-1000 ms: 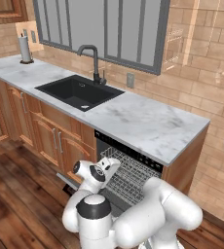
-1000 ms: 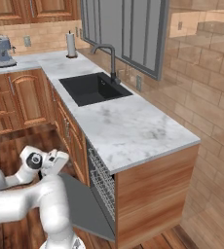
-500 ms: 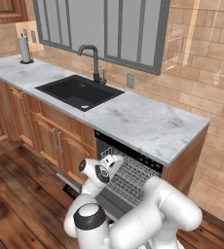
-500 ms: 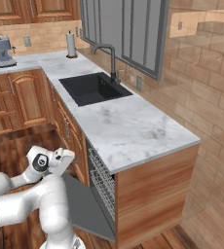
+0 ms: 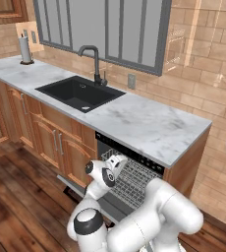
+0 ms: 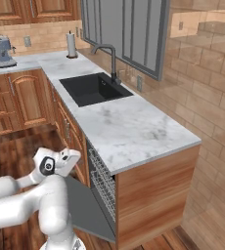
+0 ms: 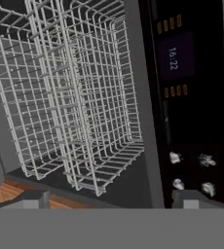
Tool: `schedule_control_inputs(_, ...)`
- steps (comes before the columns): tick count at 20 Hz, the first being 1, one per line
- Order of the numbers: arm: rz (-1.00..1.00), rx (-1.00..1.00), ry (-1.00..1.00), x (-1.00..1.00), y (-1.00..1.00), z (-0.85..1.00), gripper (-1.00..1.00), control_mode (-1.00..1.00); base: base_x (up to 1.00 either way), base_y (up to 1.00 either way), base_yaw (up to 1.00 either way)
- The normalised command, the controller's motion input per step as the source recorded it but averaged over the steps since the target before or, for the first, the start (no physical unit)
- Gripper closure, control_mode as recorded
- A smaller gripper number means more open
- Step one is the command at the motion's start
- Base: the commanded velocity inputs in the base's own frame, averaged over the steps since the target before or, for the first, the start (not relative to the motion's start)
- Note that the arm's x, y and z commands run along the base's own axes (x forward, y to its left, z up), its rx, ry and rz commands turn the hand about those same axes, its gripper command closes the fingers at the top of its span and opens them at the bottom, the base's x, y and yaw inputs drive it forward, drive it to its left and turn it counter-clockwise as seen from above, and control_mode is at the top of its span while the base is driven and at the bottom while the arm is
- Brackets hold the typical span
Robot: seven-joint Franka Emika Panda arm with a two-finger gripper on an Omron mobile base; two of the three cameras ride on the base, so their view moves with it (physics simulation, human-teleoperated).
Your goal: Open the dishwasher door and pull out the top rack.
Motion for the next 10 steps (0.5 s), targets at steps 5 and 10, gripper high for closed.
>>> schedule_control_inputs(5, 0.11, 0.00, 0.03, 0.16, -0.13, -0.26, -1.00, -1.00, 0.00, 0.00, 0.00)
schedule_control_inputs(10, 0.10, 0.00, 0.05, 0.13, -0.04, -0.40, -1.00, -1.00, 0.00, 0.00, 0.00)
